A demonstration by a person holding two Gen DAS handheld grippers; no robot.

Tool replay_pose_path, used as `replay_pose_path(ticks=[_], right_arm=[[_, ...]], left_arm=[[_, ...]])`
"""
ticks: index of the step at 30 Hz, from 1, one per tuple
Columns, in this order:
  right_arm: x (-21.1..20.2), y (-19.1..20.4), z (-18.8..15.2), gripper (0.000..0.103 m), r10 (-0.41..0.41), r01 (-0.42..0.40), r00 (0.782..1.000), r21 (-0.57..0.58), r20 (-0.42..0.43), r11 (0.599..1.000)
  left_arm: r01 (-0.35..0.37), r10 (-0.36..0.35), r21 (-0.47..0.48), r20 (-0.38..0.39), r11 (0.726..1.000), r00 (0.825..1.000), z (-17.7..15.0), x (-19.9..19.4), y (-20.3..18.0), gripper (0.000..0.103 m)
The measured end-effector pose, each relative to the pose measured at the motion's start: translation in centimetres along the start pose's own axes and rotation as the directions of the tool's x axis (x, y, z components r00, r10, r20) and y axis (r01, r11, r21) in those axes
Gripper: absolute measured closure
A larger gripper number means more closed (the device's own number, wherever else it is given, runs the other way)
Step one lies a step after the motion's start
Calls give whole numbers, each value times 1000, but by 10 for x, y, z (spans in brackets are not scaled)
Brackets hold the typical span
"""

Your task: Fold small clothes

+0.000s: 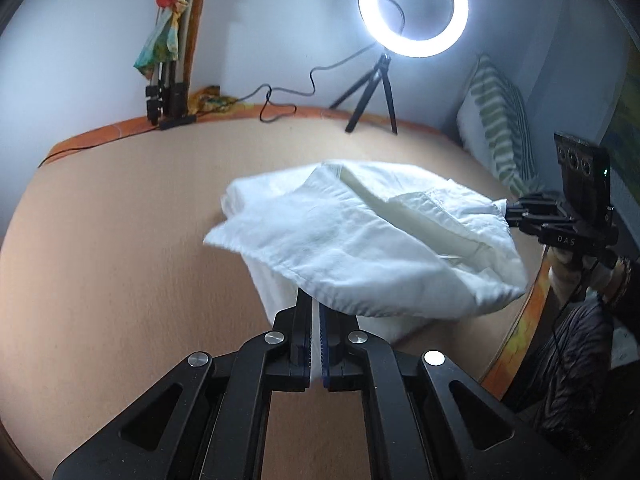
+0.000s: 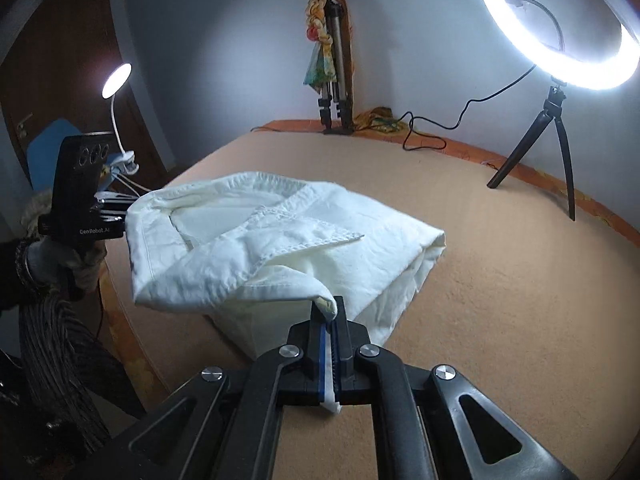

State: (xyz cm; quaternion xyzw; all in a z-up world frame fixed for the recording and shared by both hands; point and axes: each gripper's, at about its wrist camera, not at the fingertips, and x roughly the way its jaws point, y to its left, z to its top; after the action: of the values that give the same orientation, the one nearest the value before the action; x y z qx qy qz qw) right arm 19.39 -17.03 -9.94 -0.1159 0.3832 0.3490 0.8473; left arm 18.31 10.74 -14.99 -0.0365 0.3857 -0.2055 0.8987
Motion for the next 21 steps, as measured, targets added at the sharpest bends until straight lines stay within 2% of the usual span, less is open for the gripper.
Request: replay_pose_path(ticks=[3, 8, 12, 13, 16, 21], right_arm=[[3, 2, -8, 103, -35, 34, 999, -37, -15, 999], [2, -4, -16, 103, -77, 74, 996, -62, -42, 995], [-1, -2, -27, 102, -108, 96, 988, -103, -112, 990], [-4, -5, -29, 100, -111, 101, 987, -87, -116, 991], [-20, -23, -29, 71, -98, 101, 993, 41, -67, 994], [-32, -46, -6, 71, -68, 54, 996, 231, 52, 971]], left_arm=[[-17, 19, 43, -33, 999, 999, -15, 2, -9, 102], [-52, 68, 168, -94, 984, 993, -33, -3, -28, 102], [-61, 72, 148, -70, 987, 995, -31, -29, -26, 102], [-63, 70, 141, -46, 988, 996, -27, -37, -25, 102], [-68, 66, 129, 21, 989, 998, -11, -51, -23, 101], [-42, 37, 93, 56, 995, 998, 26, -32, -21, 100]])
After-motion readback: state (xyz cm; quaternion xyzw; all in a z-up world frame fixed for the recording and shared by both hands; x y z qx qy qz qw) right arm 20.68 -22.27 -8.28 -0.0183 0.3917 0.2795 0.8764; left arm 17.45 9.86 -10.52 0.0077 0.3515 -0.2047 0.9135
